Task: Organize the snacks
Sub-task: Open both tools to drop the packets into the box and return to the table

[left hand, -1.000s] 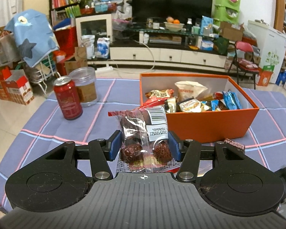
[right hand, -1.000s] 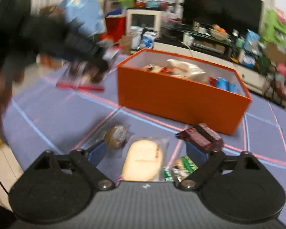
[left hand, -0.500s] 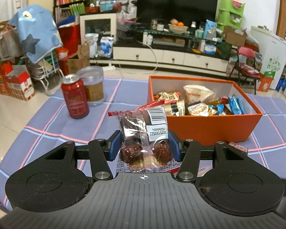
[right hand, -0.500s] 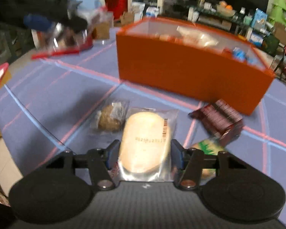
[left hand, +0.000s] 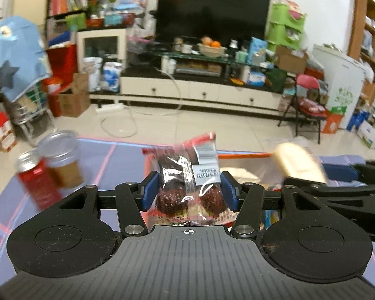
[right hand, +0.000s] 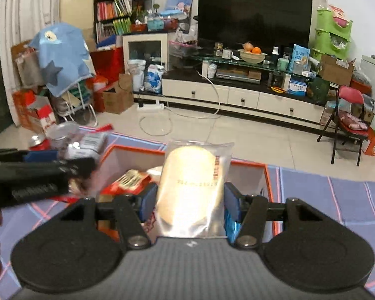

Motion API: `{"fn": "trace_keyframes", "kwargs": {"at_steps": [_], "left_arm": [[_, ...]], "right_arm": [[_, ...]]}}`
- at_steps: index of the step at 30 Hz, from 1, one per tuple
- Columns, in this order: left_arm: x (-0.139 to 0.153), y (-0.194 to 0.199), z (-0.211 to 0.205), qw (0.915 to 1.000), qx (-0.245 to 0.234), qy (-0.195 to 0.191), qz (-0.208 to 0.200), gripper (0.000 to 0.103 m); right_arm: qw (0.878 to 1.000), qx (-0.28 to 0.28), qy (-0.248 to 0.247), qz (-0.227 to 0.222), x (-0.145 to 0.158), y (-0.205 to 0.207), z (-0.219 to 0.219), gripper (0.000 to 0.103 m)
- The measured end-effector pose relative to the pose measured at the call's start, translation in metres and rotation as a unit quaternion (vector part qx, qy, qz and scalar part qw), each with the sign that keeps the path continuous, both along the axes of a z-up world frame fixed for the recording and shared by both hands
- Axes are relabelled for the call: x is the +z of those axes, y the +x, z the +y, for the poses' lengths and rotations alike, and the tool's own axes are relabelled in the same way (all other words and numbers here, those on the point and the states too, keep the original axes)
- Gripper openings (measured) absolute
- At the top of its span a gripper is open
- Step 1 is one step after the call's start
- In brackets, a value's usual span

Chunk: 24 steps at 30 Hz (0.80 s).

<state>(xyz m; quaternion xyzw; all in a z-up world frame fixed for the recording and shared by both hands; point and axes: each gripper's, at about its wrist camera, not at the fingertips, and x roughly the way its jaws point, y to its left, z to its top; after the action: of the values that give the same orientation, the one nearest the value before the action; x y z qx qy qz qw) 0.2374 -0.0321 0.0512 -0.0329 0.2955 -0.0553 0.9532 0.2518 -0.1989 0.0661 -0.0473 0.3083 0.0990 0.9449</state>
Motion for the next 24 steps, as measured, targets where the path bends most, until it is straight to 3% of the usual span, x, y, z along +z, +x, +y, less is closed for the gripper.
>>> {"fn": "trace_keyframes", "kwargs": {"at_steps": [1,2,5,8,12,15,19,24], "left_arm": [[-0.004,0.007,-0.001,0.9999,0.005,0.002,0.011,0.056],[-0.005,0.008,0.001,0.9998,0.012,-0.003,0.017,0.073],[-0.003,-0.02,0.022,0.9984,0.011,-0.054,-0.012,0.08],[-0.006,-0.056,0.044,0.9975,0.033,-0.06,-0.017,0.084],[-0.028,-0.103,0.066,0.9957,0.062,-0.065,0.019,0.084],[-0.049,-0.128,0.071,0.9939,0.075,-0.062,0.051,0.084],[-0.067,-0.147,0.069,0.9893,0.091,-0.076,0.086,0.084],[-0.083,-0.151,0.056,0.9893,0.076,-0.069,0.103,0.084]], "right_arm": [[1.0,-0.011,-0.004,-0.004,0.0,0.002,-0.003,0.068],[1.0,-0.021,-0.004,-0.009,-0.001,-0.002,-0.007,0.069],[0.999,-0.014,0.027,-0.031,0.002,-0.048,-0.031,0.076],[0.999,-0.003,0.02,-0.025,-0.015,-0.103,-0.049,0.079],[0.999,-0.011,0.029,0.034,-0.058,-0.18,-0.071,0.08],[0.995,-0.034,0.057,0.068,-0.078,-0.223,-0.077,0.093],[0.995,-0.033,0.056,0.081,-0.09,-0.248,-0.059,0.093],[0.995,-0.021,0.024,0.098,-0.109,-0.244,-0.036,0.093]]}}
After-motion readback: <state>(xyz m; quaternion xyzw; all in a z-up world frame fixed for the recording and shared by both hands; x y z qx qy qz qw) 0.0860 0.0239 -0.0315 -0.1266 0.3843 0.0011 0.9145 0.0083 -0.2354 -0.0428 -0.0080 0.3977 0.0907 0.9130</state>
